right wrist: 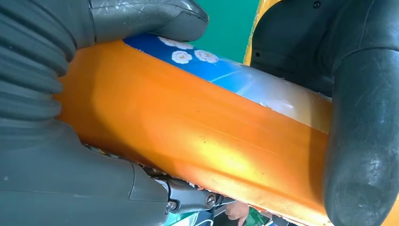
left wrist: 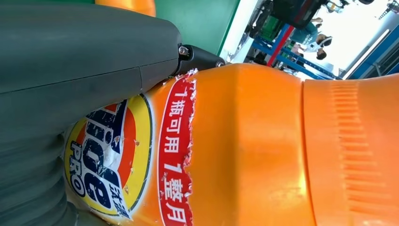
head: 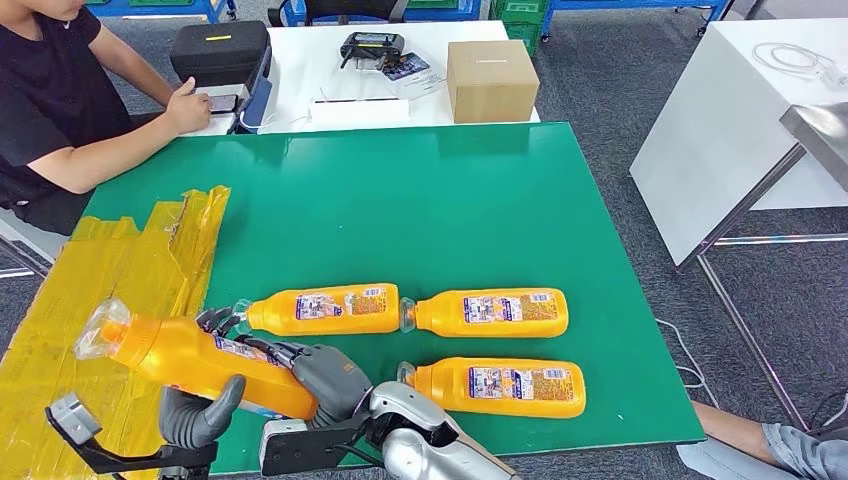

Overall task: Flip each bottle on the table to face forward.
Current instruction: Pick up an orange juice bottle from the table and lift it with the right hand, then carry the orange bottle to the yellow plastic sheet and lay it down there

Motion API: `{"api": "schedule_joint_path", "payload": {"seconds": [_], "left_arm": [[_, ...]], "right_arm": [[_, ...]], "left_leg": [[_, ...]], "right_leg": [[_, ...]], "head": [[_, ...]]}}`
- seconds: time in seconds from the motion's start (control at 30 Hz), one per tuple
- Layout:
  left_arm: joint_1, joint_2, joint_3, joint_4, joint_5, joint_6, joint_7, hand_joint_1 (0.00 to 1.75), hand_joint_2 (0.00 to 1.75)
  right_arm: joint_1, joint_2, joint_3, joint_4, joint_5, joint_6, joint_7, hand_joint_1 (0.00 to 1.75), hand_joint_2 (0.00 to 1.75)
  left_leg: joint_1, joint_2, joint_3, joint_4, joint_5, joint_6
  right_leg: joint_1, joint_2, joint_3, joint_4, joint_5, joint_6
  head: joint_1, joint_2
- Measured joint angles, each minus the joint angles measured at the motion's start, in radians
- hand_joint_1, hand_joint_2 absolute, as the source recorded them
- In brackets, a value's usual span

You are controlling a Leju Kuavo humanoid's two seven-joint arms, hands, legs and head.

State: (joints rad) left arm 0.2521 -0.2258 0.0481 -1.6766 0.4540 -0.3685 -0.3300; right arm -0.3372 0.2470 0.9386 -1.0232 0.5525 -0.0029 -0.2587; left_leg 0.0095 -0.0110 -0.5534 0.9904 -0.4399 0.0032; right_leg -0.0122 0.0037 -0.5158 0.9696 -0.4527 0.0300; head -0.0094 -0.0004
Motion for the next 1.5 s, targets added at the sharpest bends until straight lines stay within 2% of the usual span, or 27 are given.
{"api": "schedule_joint_path", "payload": {"seconds": [0.53, 0.67, 0.83, 0.97, 1.27, 1.4, 1.5], "left_arm": [[0.002, -0.007, 0.013, -0.002, -0.001, -0.008, -0.003, 1.75, 1.75], [-0.016, -0.008, 0.013, -0.005, -0.051, 0.024, -0.018, 1.75, 1.75], [-0.056, -0.007, 0.021, -0.015, -0.241, 0.162, -0.078, 1.75, 1.75], [-0.075, -0.004, 0.038, -0.023, -0.302, 0.208, -0.100, 1.75, 1.75], [-0.100, 0.010, 0.110, -0.025, -0.701, 0.493, -0.202, 1.75, 1.75], [-0.114, 0.027, 0.148, -0.004, -0.964, 0.626, -0.223, 1.75, 1.75], [-0.126, 0.048, 0.157, 0.030, -1.192, 0.745, -0.204, 1.75, 1.75]], "right_arm": [[-0.002, 0.006, 0.013, 0.017, -0.002, -0.029, 0.012, 1.73, 1.75], [-0.009, 0.006, 0.000, 0.021, 0.000, -0.069, 0.044, 0.00, 1.75], [-0.041, -0.004, -0.078, 0.033, -0.015, -0.099, 0.092, 0.00, 1.75], [-0.066, -0.018, -0.142, 0.036, -0.023, -0.102, 0.097, 0.00, 0.00], [-0.088, -0.052, -0.239, 0.027, -0.049, -0.076, 0.116, 0.00, 0.00], [-0.115, -0.072, -0.265, 0.028, -0.047, -0.045, 0.129, 0.00, 0.00], [-0.141, -0.086, -0.271, 0.039, -0.051, -0.017, 0.137, 0.00, 0.00]], "left_leg": [[0.000, 0.000, 0.000, 0.000, 0.000, 0.000], [0.000, 0.000, 0.000, 0.000, 0.000, 0.000], [0.000, -0.001, 0.000, 0.000, 0.001, 0.000], [0.000, 0.000, 0.000, 0.000, 0.001, 0.000], [0.000, 0.000, -0.001, 0.000, 0.001, 0.000], [0.000, 0.000, -0.001, 0.000, 0.001, 0.000], [0.000, 0.000, -0.001, 0.000, 0.002, 0.000]], "right_leg": [[0.000, 0.000, 0.000, 0.000, 0.000, 0.000], [0.000, 0.000, 0.000, 0.000, 0.000, 0.000], [0.000, 0.000, 0.000, 0.000, 0.001, 0.001], [0.000, 0.000, 0.000, 0.000, 0.001, 0.001], [0.000, 0.000, 0.000, 0.000, 0.001, 0.001], [0.000, 0.000, 0.000, 0.000, 0.001, 0.001], [0.000, 0.000, 0.000, 0.000, 0.001, 0.001]], "head": [[0.000, 0.000], [0.000, 0.000], [0.000, 0.000], [0.000, 0.000], [0.000, 0.000], [0.000, 0.000], [0.000, 0.000]]}}
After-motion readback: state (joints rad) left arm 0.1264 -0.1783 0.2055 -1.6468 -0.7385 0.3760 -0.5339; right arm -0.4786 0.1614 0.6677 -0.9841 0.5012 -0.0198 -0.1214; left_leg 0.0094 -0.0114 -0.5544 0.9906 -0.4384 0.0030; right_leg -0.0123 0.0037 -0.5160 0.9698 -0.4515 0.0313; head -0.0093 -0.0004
